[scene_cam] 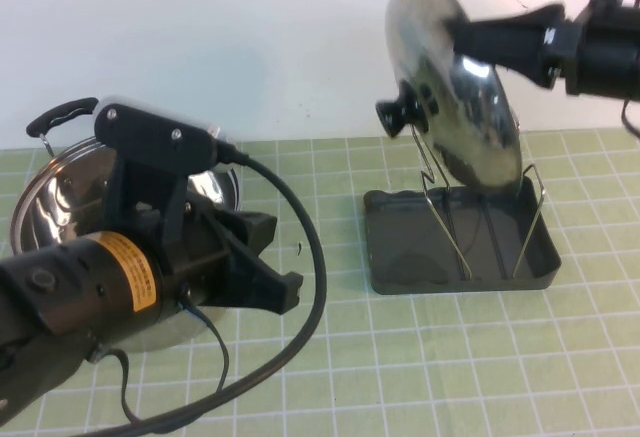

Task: Put pot lid on rack
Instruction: Place the pot lid on the pot rack

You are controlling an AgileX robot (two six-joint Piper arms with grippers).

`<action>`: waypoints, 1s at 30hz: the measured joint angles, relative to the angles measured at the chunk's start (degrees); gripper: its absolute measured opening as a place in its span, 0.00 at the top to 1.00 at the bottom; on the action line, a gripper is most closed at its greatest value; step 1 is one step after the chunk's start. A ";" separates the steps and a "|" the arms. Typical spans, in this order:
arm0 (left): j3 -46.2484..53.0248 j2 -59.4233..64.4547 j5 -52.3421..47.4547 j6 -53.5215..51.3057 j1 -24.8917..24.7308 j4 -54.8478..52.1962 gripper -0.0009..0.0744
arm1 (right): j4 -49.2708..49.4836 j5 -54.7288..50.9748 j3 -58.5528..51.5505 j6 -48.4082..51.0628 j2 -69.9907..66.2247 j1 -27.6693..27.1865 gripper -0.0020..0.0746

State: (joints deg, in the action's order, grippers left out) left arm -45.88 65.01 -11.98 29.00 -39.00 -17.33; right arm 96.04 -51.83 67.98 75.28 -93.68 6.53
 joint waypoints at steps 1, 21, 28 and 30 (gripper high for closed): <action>0.37 0.00 0.00 0.00 0.00 0.13 0.99 | 0.00 0.01 -0.39 -0.02 -0.31 0.00 0.94; 0.96 0.00 3.40 0.00 0.00 0.26 0.99 | 0.00 8.99 -5.89 5.50 -1.35 0.00 0.69; 0.96 0.00 3.41 0.00 0.00 -1.47 0.99 | -0.09 9.71 -5.89 5.45 -1.35 -0.26 0.38; 0.96 0.00 3.41 0.00 0.00 -5.19 0.99 | 0.02 9.14 -5.89 7.01 -1.11 -1.05 0.36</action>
State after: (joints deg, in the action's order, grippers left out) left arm -44.92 65.01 -8.56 29.00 -39.00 -22.52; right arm 96.06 -42.70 62.09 82.28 -94.79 5.49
